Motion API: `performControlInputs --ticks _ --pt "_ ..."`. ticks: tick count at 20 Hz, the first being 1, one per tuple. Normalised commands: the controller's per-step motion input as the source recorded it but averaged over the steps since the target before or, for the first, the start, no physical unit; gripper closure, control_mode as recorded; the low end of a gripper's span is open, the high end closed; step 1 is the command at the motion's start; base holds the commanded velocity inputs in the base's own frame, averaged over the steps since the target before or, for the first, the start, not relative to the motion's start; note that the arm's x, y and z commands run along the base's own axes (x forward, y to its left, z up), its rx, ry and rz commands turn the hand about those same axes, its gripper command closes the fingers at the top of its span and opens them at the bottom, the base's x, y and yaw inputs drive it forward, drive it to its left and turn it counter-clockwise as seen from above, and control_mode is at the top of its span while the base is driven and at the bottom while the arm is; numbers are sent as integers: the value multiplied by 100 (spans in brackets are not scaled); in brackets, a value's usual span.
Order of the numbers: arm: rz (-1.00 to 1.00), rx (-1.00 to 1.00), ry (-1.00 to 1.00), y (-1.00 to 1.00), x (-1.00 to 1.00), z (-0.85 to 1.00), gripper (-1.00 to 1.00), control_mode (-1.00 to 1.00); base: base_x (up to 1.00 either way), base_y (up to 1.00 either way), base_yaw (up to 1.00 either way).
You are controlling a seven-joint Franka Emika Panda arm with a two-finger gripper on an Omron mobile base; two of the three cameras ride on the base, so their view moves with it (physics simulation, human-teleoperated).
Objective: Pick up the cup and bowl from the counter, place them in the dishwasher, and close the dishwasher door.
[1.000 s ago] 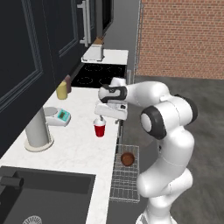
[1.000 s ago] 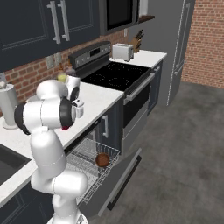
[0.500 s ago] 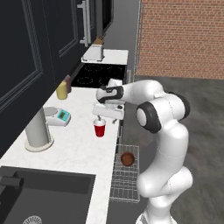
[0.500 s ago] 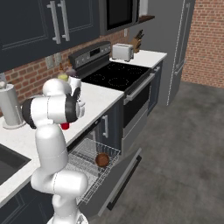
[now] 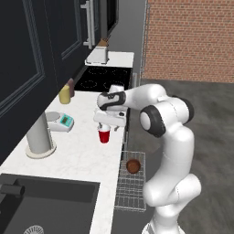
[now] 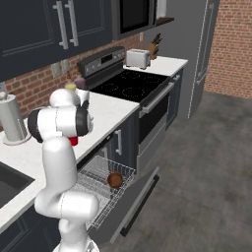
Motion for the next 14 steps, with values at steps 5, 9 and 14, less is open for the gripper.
performControlInputs --ticks 5,9,14 --pt "0 0 0 0 -9 -26 -100 -100 0 0 0" --pt "-1 0 0 1 -8 -28 100 -100 0 0 0" --pt "-1 0 0 0 -9 -12 100 -100 0 0 0"
